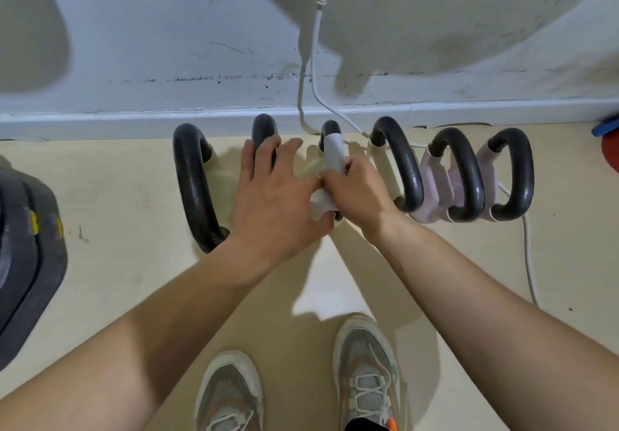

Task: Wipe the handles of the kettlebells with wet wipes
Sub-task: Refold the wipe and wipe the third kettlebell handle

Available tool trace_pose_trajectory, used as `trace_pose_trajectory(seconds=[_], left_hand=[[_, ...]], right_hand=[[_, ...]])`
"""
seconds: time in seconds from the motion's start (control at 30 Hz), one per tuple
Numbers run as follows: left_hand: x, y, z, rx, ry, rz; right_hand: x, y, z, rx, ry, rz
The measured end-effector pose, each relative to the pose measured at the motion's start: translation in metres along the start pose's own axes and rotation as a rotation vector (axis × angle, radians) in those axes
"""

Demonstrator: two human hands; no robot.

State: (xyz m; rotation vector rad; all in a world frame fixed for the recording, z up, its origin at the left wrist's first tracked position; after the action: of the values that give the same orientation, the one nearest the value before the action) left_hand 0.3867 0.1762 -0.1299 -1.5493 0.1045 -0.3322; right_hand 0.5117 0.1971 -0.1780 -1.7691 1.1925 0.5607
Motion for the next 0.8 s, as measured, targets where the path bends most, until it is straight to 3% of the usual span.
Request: trace_pose_trajectory(seconds=[0.17,0.3,0.37,0.5,0.63,0.7,0.8], left_hand=[[-0.011,-0.004,-0.001,0.122,-0.028,-0.143],[-0.008,0.0,-0.003,0.105,-0.013,-0.115],[-0.007,0.002,-0.005,0.105,-0.003,-0.115],[-0.012,0.002,-0.007,0.113,0.022,-0.129],[-0.013,0.003,-0.011,0.131,0.087,-0.184],[-0.016,0.001,-0.013,0.142,0.09,-0.231],[-0.02,-0.002,-0.014,0.156,0.076,-0.253]], right_hand=[[-0.003,0.014,0.033,-0.107,0.242,0.395],[-0.015,0.012,0.052,-0.143,0.323,0.515],[-0.014,0.007,0.052,-0.063,0.252,0.41],[-0.01,0.008,0.016,0.192,-0.069,-0.023],[0.0,0.016,-0.014,0.355,-0.246,-0.134],[-0.003,0.013,-0.007,0.321,-0.216,-0.18],[-0.013,0.009,0.022,0.122,0.015,-0.113]])
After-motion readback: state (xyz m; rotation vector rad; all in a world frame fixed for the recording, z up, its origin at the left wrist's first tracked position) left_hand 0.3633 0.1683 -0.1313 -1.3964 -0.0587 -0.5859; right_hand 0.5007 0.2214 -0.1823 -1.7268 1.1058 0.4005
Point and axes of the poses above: each hand's wrist, its own z-axis towards the middle knuckle, its own y-axis out of the palm, x = y × z, the point moved 6 cm from there along z, towards the middle knuckle, and after that the axes turned 1 degree about x, right-handed, at the moved point
